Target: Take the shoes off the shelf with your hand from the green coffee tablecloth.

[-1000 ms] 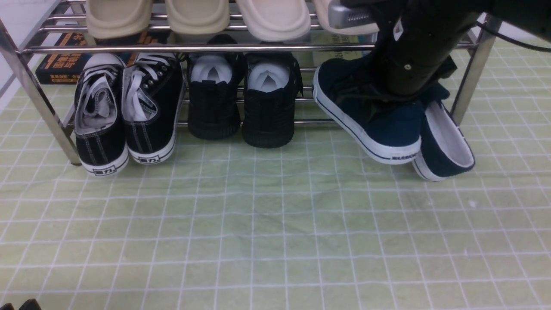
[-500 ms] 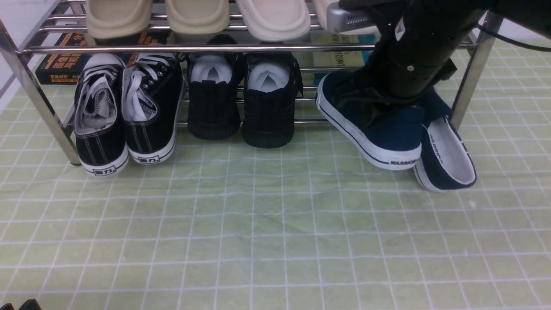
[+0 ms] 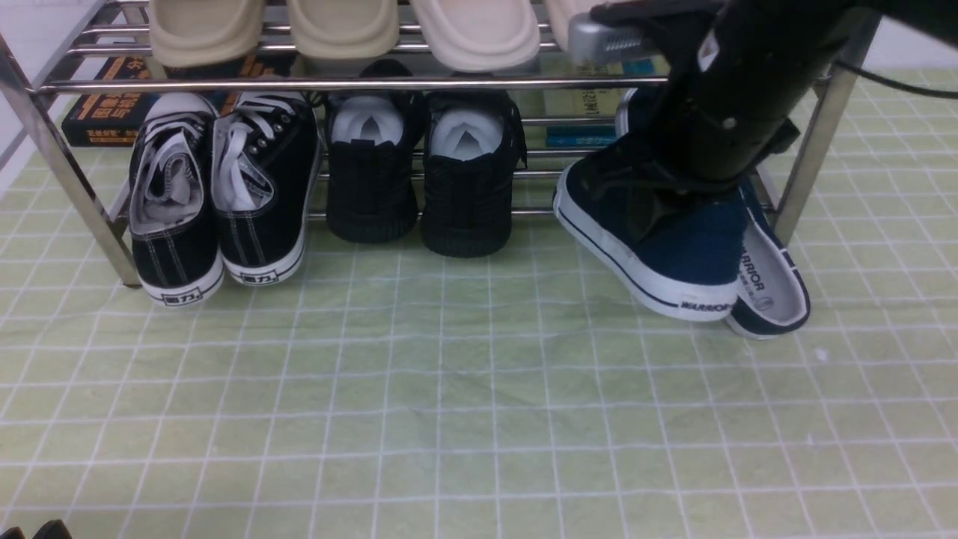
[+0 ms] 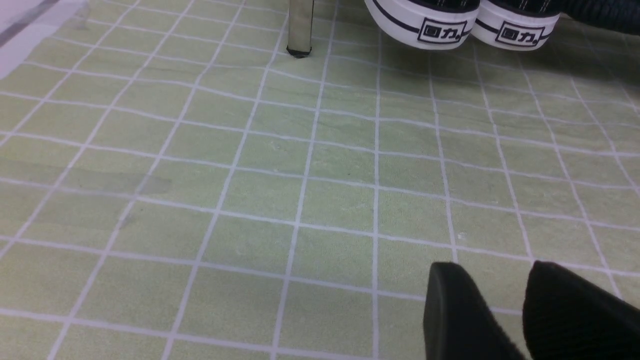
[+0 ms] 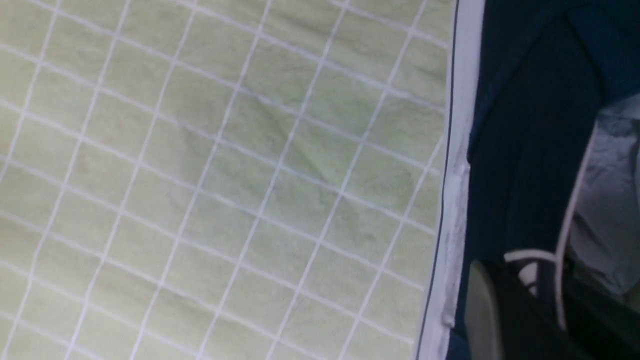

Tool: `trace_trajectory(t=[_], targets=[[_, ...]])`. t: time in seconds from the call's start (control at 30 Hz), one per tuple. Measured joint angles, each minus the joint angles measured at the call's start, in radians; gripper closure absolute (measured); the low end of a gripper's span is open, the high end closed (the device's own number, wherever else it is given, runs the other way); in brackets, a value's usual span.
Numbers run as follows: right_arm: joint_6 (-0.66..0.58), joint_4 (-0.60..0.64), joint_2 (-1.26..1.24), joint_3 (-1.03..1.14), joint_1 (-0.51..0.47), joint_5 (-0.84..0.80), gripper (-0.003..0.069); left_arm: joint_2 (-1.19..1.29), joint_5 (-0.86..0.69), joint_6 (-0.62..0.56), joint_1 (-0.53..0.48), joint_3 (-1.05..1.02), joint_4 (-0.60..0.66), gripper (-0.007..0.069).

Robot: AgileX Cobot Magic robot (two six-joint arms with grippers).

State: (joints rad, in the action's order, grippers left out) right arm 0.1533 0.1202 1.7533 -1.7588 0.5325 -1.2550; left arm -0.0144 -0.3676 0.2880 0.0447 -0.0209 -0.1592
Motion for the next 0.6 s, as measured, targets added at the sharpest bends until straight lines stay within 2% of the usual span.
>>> trace_trajectory(t=[0.33,0.47,0.6], targets=[[-0.054,0.088,-0.090,0.039,0.006,-0.006,0.0613,0.000,0.000,0.000,0.000,0.000,0.000,0.0384],[0.003,0.079,-0.168,0.111,0.037,-0.006,0.0613,0.000,0.000,0.000,0.000,0.000,0.000,0.0384],[0.134,0.026,-0.256,0.254,0.166,-0.008,0.0613,0.000,0.000,0.000,0.000,0.000,0.000,0.0384]])
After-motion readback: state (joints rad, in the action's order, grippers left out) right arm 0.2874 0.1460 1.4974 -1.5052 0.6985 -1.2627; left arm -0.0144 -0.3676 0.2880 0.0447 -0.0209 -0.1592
